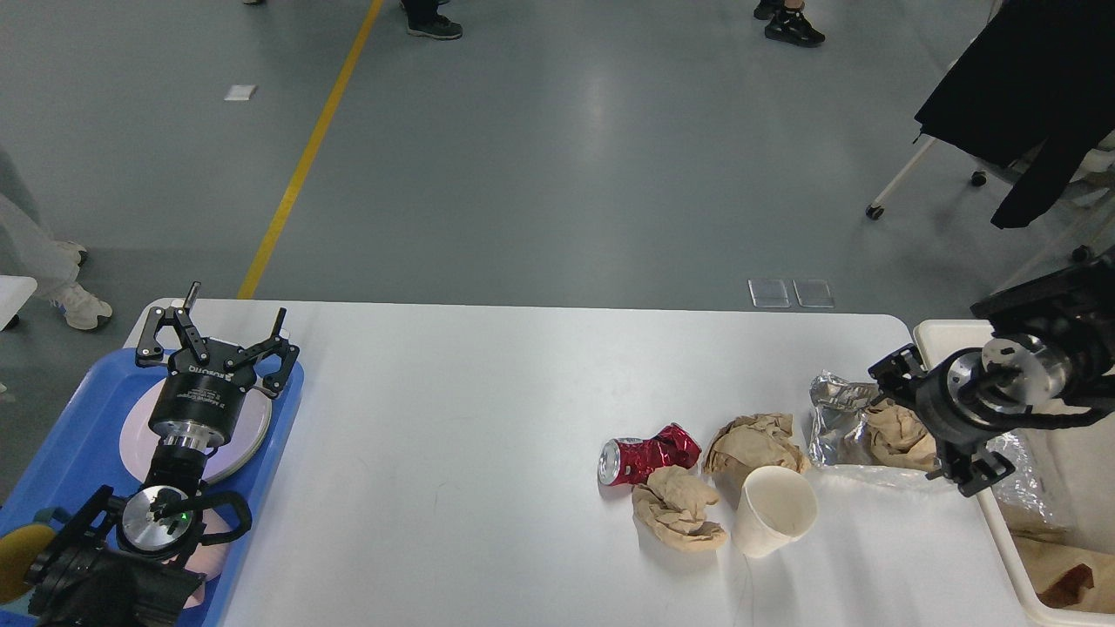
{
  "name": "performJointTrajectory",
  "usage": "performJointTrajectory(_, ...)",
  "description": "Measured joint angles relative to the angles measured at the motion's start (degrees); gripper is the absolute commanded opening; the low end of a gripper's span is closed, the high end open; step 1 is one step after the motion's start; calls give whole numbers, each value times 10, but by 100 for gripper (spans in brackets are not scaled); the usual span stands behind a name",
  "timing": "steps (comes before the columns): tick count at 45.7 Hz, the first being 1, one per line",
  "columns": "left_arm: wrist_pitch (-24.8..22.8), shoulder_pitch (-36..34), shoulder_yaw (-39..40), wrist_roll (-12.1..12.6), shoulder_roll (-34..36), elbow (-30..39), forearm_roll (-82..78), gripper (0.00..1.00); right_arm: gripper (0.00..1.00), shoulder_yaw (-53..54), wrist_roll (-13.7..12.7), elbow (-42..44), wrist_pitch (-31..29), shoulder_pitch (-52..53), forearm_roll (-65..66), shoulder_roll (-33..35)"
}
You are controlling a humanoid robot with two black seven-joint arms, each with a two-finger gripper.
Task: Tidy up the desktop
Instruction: 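Move the right gripper to the foil-wrapped crumpled paper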
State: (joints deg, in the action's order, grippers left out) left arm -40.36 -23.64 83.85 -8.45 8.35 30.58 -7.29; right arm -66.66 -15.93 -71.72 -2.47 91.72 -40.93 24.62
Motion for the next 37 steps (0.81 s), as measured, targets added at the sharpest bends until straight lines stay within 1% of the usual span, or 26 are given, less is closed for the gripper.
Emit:
performJointTrajectory(6, 0, 0, 0, 0, 0, 0, 0, 97, 98, 41, -16, 88, -1, -97, 1, -4)
performJointTrajectory(15, 0, 0, 0, 0, 0, 0, 0, 97, 98, 82, -20, 209, -1, -200, 4, -16)
performJointTrajectory(22, 0, -1, 0, 0, 0, 0, 0, 97, 98, 105, -21, 271, -4, -241, 10, -31)
performJointTrajectory(31, 0, -1, 0, 0, 0, 0, 0, 97, 96, 123, -21, 293, -4, -264, 12, -44)
performJointTrajectory(34, 0, -1, 0, 0, 0, 0, 0, 97, 92, 125, -22, 293, -4, -267, 12, -46)
performJointTrajectory(37, 0, -1, 0, 0, 0, 0, 0, 97, 86, 126, -22, 293, -4, -272, 12, -48)
